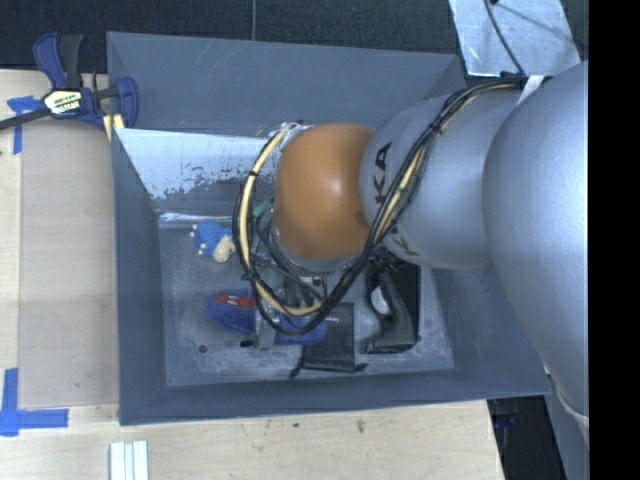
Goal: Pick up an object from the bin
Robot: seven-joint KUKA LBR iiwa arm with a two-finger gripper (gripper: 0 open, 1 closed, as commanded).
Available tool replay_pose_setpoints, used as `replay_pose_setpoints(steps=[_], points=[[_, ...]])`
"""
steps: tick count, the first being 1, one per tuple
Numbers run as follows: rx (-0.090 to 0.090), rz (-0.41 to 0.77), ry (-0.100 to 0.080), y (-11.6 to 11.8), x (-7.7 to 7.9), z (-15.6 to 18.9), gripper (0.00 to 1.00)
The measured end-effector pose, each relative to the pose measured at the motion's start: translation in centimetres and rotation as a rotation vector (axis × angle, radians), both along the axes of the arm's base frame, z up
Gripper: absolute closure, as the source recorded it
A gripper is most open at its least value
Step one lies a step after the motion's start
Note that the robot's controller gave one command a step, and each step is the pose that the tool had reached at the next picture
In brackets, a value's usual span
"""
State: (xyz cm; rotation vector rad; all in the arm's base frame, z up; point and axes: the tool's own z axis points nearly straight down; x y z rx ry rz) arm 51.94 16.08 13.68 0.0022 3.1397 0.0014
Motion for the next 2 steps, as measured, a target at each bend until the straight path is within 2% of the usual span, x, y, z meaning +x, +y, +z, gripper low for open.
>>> replay_pose_setpoints(steps=[1, 2], points=[[-0.001, -0.077, 0.005, 1.9, 0.5, -3.7, 0.0], [-0.002, -0.336, 0.004, 0.1, 0.7, -3.6, 0.0]])
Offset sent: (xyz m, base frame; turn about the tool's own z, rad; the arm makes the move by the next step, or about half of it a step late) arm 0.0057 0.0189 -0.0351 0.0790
